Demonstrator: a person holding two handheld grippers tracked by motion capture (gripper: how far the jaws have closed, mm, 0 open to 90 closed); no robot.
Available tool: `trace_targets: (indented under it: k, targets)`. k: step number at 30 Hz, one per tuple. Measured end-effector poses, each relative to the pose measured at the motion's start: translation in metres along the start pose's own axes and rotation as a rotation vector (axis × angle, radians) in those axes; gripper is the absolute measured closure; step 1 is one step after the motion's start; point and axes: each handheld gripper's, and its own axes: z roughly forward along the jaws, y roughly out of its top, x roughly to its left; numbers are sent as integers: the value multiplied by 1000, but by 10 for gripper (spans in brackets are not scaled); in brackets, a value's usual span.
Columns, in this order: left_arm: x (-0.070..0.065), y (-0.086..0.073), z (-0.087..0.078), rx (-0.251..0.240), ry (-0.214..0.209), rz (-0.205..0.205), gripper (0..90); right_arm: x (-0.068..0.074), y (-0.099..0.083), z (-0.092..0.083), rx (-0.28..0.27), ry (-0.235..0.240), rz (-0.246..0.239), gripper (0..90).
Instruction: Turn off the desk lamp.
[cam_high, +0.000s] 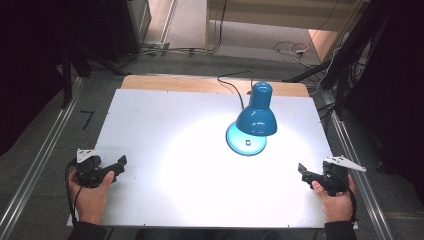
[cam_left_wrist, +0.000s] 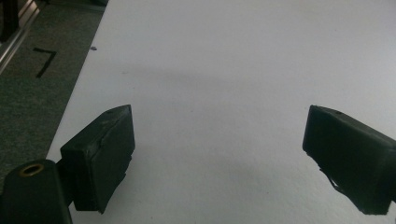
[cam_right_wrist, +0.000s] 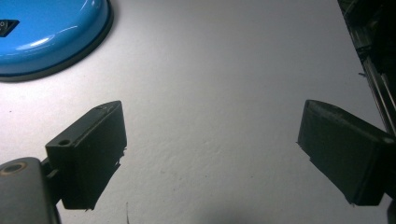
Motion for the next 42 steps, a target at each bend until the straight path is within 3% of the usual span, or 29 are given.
trace_targets:
  k: [16,42]
  targets:
    - [-1,0,0,-1,-4,-1,102,14,6,6,-8,55,8,66]
    - [-1,0,0,0,-5,0,102,45,18,20,0,109,-49,66]
